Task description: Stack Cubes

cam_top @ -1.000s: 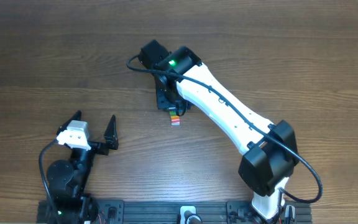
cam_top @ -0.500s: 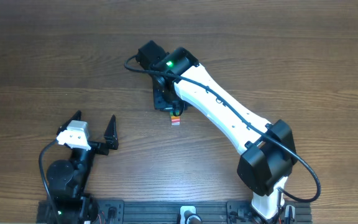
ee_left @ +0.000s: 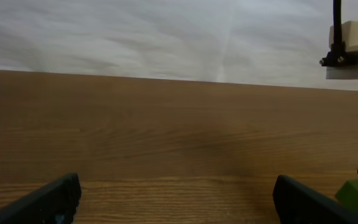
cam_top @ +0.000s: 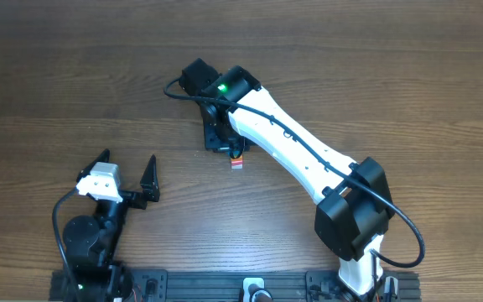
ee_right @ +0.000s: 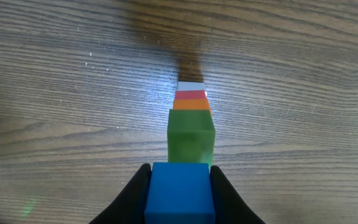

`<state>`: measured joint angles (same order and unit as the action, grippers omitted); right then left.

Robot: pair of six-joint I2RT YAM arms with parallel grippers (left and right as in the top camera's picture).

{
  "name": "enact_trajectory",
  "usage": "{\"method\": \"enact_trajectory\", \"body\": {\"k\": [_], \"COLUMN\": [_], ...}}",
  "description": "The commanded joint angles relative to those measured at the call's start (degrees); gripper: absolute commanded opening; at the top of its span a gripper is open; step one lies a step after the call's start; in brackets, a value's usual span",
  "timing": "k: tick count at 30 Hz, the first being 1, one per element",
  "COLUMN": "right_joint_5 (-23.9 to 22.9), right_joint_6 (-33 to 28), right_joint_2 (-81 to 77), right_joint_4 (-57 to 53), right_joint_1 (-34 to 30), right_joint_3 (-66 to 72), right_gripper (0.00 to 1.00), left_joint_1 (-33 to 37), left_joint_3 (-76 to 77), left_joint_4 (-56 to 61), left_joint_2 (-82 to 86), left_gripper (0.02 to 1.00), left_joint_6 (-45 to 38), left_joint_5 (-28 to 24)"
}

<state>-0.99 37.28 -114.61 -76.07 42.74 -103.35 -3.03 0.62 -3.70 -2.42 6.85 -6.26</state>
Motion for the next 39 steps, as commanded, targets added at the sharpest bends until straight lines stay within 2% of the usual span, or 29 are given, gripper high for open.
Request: {"method": "enact_trajectory", "body": {"k": [1, 39], "right_joint_5": [0.04, -2.08], "right_joint_6": [0.39, 0.39], "right_joint_2": [-0.61, -0.92], "right_joint_4": [-0.02, 2.21], "right_joint_1": [-0.07, -1.14], "right_joint_3": [-0.57, 2.45], "right_gripper": [0.009, 0.009], "left_joint_1": [0.31, 0.31], "left_joint_3": [-0.31, -0.31], "left_joint_4": [-0.13, -0.13], "left_joint_2": [-0.07, -0.07], "left_gripper": [1.0, 1.0], "left_joint_6": [-0.44, -0.44], "left_joint_5": [-0.76, -0.76]}}
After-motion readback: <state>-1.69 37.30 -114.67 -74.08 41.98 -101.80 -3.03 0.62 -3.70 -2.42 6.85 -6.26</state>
